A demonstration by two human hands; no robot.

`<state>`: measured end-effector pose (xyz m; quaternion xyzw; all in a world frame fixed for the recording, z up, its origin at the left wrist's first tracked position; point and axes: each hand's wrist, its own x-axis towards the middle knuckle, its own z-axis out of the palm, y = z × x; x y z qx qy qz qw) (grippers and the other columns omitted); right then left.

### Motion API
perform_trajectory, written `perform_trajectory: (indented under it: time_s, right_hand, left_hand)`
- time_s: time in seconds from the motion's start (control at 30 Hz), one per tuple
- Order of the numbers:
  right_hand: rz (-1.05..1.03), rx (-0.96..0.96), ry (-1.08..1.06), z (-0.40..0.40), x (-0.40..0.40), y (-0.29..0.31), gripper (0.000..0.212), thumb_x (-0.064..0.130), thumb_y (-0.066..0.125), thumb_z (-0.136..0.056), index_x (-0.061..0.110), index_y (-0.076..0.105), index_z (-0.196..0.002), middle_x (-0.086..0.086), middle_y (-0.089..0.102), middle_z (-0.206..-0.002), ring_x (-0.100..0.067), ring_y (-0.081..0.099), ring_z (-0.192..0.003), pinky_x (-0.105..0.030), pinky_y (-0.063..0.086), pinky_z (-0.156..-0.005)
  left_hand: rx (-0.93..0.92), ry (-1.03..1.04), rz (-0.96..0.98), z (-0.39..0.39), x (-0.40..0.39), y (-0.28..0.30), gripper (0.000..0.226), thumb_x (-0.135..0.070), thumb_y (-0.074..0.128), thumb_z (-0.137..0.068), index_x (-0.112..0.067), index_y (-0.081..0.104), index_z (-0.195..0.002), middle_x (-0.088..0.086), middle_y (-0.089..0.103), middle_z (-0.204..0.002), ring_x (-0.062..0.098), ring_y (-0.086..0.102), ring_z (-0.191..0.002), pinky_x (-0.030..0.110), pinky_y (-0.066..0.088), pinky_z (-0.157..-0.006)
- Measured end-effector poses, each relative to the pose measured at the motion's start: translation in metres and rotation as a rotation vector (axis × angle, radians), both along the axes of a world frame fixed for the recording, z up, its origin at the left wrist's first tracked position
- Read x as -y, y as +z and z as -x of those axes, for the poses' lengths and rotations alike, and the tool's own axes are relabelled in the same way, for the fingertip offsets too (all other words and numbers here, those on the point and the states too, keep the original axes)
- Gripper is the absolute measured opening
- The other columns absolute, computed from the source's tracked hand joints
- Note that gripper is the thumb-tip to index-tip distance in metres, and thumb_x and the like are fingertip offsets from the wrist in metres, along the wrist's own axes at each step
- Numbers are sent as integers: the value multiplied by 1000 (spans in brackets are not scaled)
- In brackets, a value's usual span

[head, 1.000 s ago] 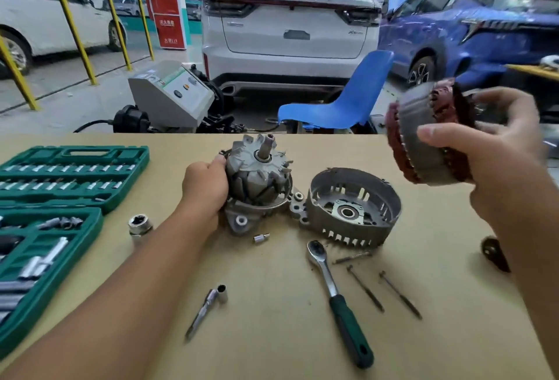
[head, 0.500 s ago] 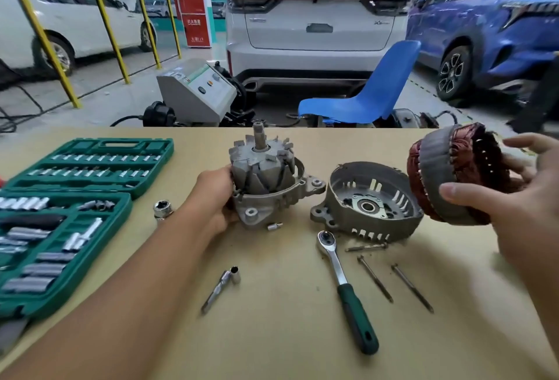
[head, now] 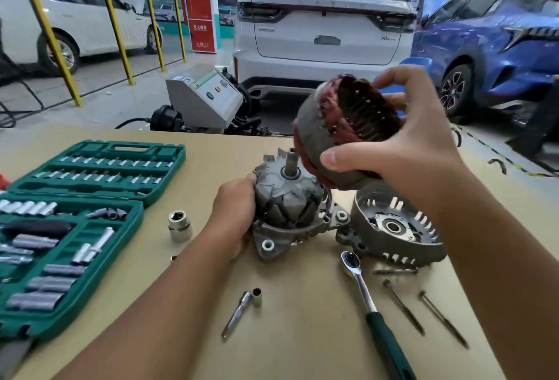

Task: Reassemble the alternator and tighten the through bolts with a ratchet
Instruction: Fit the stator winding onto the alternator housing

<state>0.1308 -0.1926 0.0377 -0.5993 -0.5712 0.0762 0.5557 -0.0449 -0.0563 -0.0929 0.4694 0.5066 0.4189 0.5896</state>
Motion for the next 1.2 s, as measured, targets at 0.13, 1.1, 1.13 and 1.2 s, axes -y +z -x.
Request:
perform_trajectory:
  time_s: [0.13, 1.1, 1.13, 1.2]
  right_hand:
    - [67, 106, 23, 27, -16, -3, 86, 57, 91, -31, 53, 48, -106, 21, 60, -104, -2, 60, -95, -27, 52, -71]
    - [326, 553, -104, 64, -35, -14, 90, 65, 83, -33, 53, 37, -109, 11, 47, -99, -25, 46, -99, -42, 51, -73]
    - [333, 559, -102, 64, -35, -14, 90, 64, 84, -33, 53, 37, -109, 10, 47, -99, -24, 46, -99, -42, 51, -73]
    - [351, 562, -96, 64, -36, -14, 90, 64, 84, -33, 52, 37, -109, 9, 48, -100, -25, 45, -100, -42, 52, -74]
  left_hand:
    - [-38, -2, -55, 3, 0, -1, 43, -48, 57, -83, -12, 79, -91, 13, 79, -96, 40, 73, -99, 63, 55, -98]
    - [233, -176, 139, 22, -5, 4, 49, -43, 35, -105, -10, 70, -96, 6, 71, -68, 26, 67, -60, 35, 57, -54]
    - [231, -175, 137, 22, -5, 5, 49, -43, 35, -105, -10, 70, -99, 5, 71, -69, 26, 67, -62, 35, 57, -55]
    - [235, -170, 139, 22, -5, 5, 49, -44, 35, -105, -9, 70, -102, 6, 71, -70, 28, 66, -67, 35, 56, -58]
